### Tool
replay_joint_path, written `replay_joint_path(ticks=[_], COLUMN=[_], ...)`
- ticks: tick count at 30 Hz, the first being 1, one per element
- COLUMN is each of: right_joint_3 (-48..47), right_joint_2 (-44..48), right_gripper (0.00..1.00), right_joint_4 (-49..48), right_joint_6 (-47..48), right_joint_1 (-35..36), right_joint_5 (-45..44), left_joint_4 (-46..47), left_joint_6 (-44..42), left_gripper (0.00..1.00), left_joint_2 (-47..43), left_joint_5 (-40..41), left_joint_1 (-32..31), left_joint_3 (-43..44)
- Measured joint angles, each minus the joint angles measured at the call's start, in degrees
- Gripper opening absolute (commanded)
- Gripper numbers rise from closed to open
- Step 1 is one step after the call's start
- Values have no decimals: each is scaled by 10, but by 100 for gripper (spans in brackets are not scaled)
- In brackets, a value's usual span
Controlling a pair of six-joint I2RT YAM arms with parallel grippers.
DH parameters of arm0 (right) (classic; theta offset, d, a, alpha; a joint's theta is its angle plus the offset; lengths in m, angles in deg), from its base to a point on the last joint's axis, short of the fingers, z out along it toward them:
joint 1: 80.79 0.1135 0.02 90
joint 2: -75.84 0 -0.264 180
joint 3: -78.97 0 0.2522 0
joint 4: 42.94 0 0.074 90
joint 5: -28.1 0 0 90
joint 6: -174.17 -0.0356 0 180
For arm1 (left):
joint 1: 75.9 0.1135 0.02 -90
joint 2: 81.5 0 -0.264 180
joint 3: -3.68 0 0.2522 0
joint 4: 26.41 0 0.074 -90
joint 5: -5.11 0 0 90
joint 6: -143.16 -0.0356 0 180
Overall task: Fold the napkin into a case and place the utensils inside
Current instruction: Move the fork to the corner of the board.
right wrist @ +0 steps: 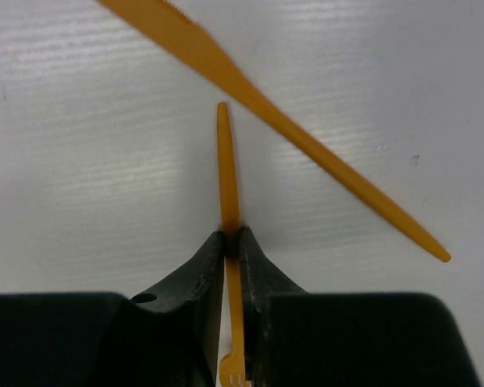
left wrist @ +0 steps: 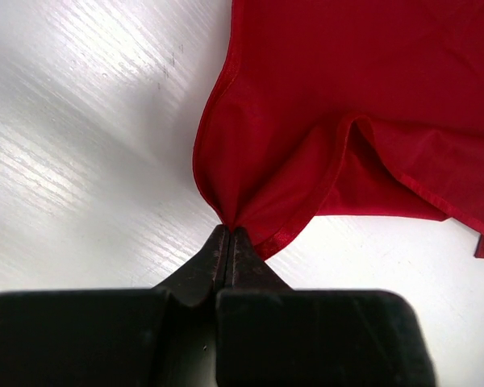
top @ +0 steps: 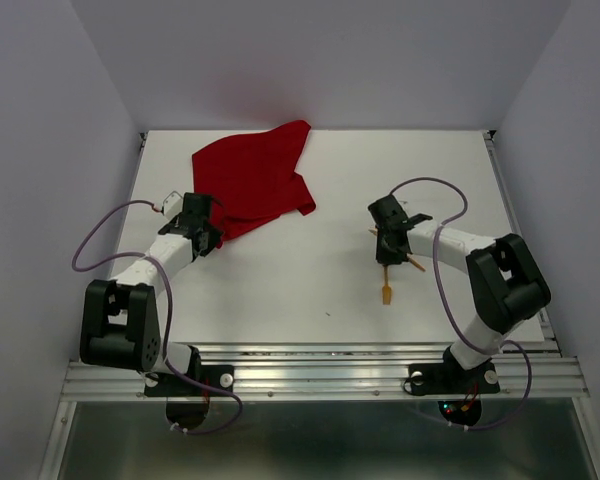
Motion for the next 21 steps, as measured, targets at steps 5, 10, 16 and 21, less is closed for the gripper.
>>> replay_joint_path(ticks=[5,10,16,21], right_joint_3=[-21,-43,-72,-81], right_joint_2=[-23,-46,-73,-83], right_gripper=[12,13,13,13], right_joint_4=[-27,-49,-65,-75], right_joint_6=[9,20,30,34], right_joint_1=[-50,-104,-166,-202], right_joint_5=[-2,-4,-13,-30], left_joint_4=[-2,-6,-9,-15], left_joint_6=[-2,-4,-9,-15], left_gripper=[0,0,0,0], left_joint_2=[-11,-19,-34,-48], left_joint_5=[0,-5,-13,-10], left_joint_1=[0,0,0,0], left_joint_3=[0,0,0,1])
